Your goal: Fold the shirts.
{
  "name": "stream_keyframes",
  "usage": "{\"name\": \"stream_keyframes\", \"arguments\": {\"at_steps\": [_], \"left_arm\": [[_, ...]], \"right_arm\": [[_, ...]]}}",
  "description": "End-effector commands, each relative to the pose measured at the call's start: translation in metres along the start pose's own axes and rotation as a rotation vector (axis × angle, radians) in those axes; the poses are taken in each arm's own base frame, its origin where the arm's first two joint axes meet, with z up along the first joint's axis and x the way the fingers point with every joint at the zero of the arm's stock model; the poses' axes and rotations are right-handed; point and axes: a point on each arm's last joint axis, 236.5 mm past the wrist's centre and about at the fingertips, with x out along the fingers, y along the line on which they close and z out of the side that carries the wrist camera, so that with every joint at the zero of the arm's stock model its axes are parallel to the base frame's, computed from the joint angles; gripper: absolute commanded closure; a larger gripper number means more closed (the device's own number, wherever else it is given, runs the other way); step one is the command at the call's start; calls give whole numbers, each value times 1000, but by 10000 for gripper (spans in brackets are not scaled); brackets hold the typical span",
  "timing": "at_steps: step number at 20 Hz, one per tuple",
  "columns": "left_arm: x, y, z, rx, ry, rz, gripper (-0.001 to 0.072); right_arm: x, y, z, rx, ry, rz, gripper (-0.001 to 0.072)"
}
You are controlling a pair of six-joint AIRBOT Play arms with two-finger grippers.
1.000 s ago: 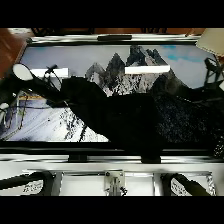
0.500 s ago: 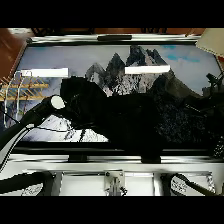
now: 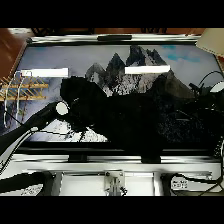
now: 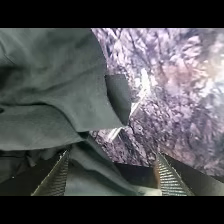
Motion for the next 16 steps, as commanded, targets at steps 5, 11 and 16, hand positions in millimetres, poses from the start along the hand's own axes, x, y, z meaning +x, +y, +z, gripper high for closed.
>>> {"name": "stream_keyframes", "arguments": {"at_steps": [5,11,16], "left_arm": [[10,1,36,-43,-135,-13,205],[8,0,44,-36,-169,-20,541],[0,-3,41,61,-165,-19,658]], "right_arm": [[49,7,-6,-24,122,9,48],[71,14,6,-7,55,-18,49],[87,30,31,-16,-62,-41,200]]}}
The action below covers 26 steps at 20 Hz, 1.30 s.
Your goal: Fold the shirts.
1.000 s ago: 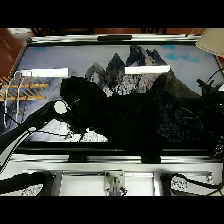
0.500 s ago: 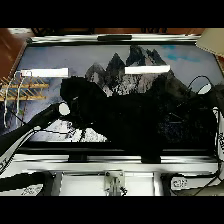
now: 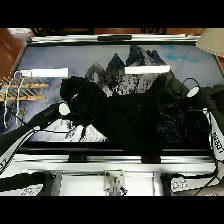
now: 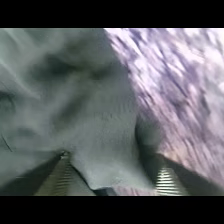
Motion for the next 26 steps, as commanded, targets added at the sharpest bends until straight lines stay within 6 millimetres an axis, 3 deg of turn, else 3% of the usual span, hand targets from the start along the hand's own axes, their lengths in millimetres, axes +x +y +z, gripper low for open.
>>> {"name": "stream_keyframes", "arguments": {"at_steps": [1,2,4,6,7,8,9,11,12,13,14,15,16,17,18,20,22,26], "left_arm": [[-12,-7,6,80,-27,-17,659],[-21,-13,14,107,-54,-31,659],[-56,-32,48,196,-164,-56,659],[-114,-54,98,258,-335,-74,660],[-152,-67,124,275,-434,-94,660],[-194,-82,148,286,-538,-121,659],[-246,-101,171,303,-656,-154,659],[-361,-149,194,333,-891,-277,659],[-421,-174,194,372,-1020,-336,659],[-482,-197,186,431,-1161,-378,659],[-533,-214,172,502,-1285,-398,659],[-567,-223,159,546,-1365,-408,659],[-588,-224,149,558,-1409,-414,659],[-594,-220,143,558,-1418,-400,659],[-588,-208,143,548,-1390,-364,659],[-545,-173,151,511,-1246,-257,659],[-487,-129,160,455,-1041,-149,659],[-356,-46,165,339,-697,15,659]], "right_arm": [[10,14,23,-7,-102,-7,512],[10,23,25,-6,-111,22,627],[-6,51,38,-63,-166,104,636],[-55,77,67,-155,-322,135,636],[-95,93,85,-223,-442,127,636],[-141,110,100,-293,-578,113,636],[-202,132,113,-354,-751,105,636],[-342,178,112,-434,-1139,106,636],[-412,197,94,-463,-1334,112,636],[-482,214,63,-487,-1536,122,636],[-539,225,26,-505,-1710,126,636],[-577,232,-10,-529,-1826,108,636],[-602,236,-45,-558,-1902,82,636],[-613,238,-72,-582,-1935,58,636],[-613,239,-92,-611,-1928,26,636],[-587,236,-109,-640,-1798,-20,636],[-519,218,-106,-579,-1491,-21,636],[-319,144,-105,-283,-772,4,636]]}}
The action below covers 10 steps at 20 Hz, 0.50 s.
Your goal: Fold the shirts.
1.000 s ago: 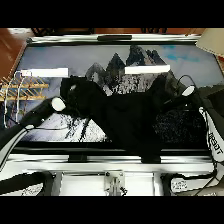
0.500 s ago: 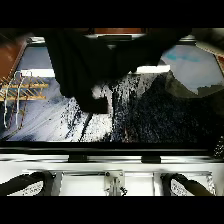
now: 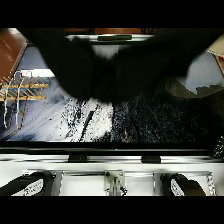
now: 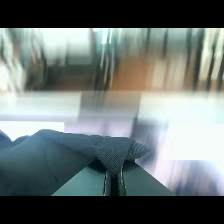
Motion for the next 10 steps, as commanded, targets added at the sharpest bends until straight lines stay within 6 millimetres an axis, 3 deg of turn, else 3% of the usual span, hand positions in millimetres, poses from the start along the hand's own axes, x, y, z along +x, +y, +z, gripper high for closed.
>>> {"name": "stream_keyframes", "arguments": {"at_steps": [1,3,5,6,8,9,10], "left_arm": [[40,52,-124,-68,336,95,659],[65,72,-207,-150,468,125,658],[83,84,-266,-343,497,166,658],[90,87,-286,-421,495,168,658],[99,92,-316,-520,498,174,657],[101,95,-325,-531,511,183,656],[102,96,-327,-533,517,186,583]], "right_arm": [[8,-11,-183,232,567,-26,636],[14,10,-276,389,725,63,636],[16,56,-342,576,810,243,636],[16,69,-374,613,858,276,636],[15,79,-423,578,925,269,636],[17,82,-433,553,920,267,636],[24,85,-432,523,887,268,600]]}}
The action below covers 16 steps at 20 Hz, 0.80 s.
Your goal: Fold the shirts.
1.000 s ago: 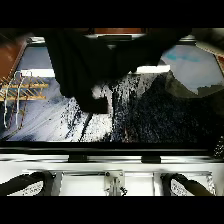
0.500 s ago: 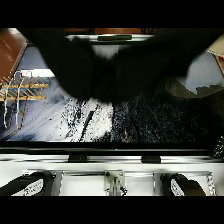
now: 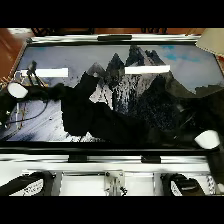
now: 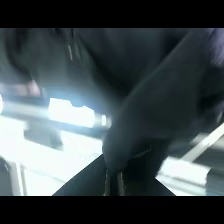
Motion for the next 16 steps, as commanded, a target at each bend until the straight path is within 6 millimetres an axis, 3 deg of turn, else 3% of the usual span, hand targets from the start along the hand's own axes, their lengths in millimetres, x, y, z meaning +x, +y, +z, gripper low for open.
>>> {"name": "stream_keyframes", "arguments": {"at_steps": [1,2,3,5,8,9,10,12,16], "left_arm": [[23,20,-19,-115,12,5,254],[18,19,-14,-116,7,2,-13],[10,19,-8,-95,18,0,-13],[-15,23,0,-27,76,19,-13],[-62,55,0,34,189,155,-13],[-74,66,-6,47,221,202,-13],[-83,72,-19,61,261,239,-13],[-86,71,-44,71,306,241,-13],[-54,57,-122,74,425,162,-13]], "right_arm": [[37,-3,-15,3,-32,29,396],[29,7,5,-8,-104,45,165],[16,18,29,-38,-184,56,162],[-32,47,88,-161,-391,48,162],[-114,70,151,-334,-631,-78,162],[-131,75,167,-362,-673,-111,162],[-136,79,181,-375,-682,-131,162],[-112,81,204,-375,-614,-119,162],[6,73,222,-298,-271,50,162]]}}
